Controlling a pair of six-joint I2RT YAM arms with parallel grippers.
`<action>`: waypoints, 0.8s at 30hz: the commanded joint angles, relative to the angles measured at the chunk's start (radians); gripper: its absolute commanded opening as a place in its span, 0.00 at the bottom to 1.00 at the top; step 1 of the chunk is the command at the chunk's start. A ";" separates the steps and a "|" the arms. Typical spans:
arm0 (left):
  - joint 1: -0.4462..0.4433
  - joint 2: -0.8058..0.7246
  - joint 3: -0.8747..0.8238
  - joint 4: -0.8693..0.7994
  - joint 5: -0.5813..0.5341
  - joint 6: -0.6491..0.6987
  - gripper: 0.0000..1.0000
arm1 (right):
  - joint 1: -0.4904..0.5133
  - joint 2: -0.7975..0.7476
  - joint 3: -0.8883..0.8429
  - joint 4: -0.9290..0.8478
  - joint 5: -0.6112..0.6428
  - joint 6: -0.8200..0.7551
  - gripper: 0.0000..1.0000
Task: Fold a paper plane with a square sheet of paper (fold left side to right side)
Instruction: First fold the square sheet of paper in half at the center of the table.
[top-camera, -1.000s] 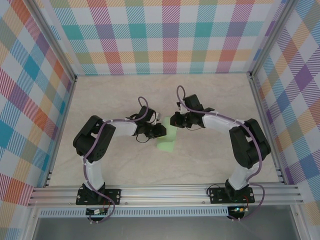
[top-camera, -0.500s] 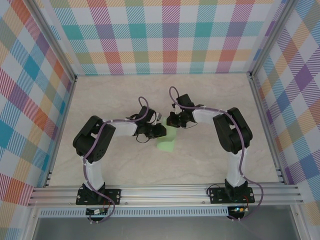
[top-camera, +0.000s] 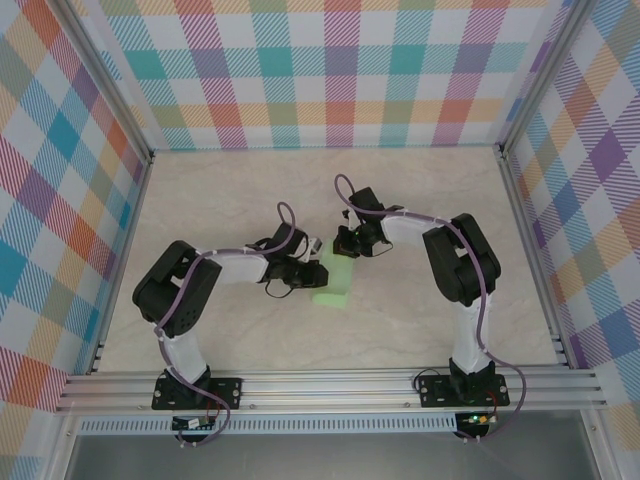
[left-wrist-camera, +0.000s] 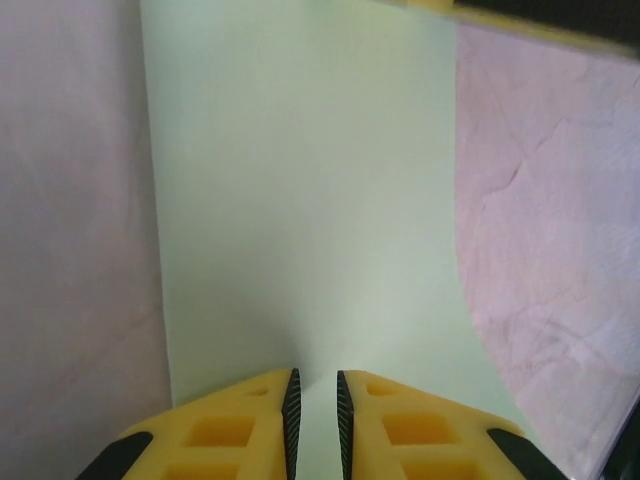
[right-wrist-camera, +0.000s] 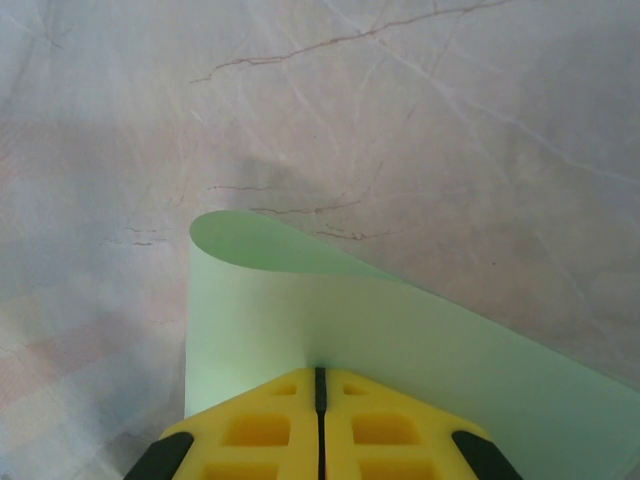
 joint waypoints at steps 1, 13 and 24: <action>-0.018 -0.044 -0.059 -0.127 0.021 0.027 0.20 | -0.008 0.042 0.014 -0.054 0.067 -0.020 0.07; -0.030 -0.171 -0.219 -0.114 0.031 -0.005 0.20 | -0.009 0.050 0.022 -0.058 0.062 -0.026 0.07; -0.008 -0.342 -0.133 -0.181 0.033 -0.051 0.21 | -0.009 0.038 0.026 -0.056 0.050 -0.034 0.07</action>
